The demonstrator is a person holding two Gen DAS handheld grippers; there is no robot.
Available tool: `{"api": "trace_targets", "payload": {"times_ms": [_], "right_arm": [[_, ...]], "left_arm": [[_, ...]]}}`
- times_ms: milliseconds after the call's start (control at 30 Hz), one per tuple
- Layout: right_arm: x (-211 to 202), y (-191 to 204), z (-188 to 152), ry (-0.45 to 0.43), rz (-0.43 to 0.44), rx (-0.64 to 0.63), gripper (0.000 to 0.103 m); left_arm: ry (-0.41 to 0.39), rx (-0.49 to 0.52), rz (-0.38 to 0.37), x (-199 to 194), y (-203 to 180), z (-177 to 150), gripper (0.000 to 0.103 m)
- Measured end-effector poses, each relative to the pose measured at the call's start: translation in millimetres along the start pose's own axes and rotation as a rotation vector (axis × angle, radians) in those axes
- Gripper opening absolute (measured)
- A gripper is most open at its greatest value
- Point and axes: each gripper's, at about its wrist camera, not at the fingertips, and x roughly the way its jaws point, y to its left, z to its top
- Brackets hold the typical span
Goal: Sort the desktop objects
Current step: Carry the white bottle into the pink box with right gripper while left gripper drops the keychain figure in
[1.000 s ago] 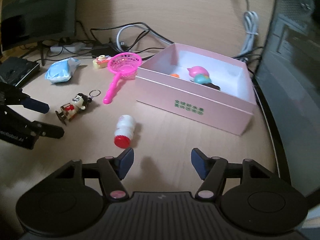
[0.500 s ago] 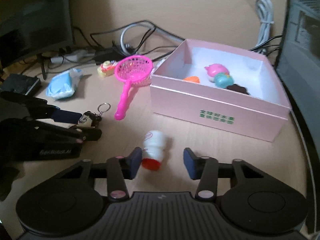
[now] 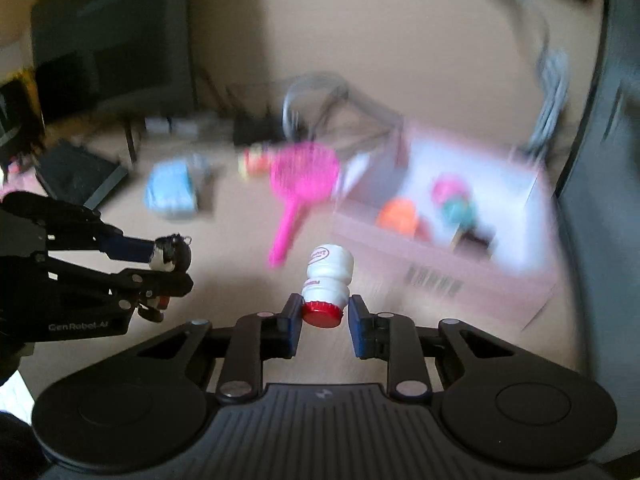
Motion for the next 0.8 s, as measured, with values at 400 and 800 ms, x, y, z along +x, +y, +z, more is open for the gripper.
{"api": "trace_targets", "payload": {"times_ms": [400, 800], "right_arm": [[-65.6, -63.8, 76.1, -0.268, -0.189, 0.063, 0.024], [29.8, -122.7, 92.4, -0.158, -0.214, 0.276, 0.025]], "left_arm": [[-0.203, 0.110, -0.043, 26.3, -27.1, 118.2, 0.035], [-0.088, 0.107, -0.164, 144.4, -34.5, 140.0, 0.059]]}}
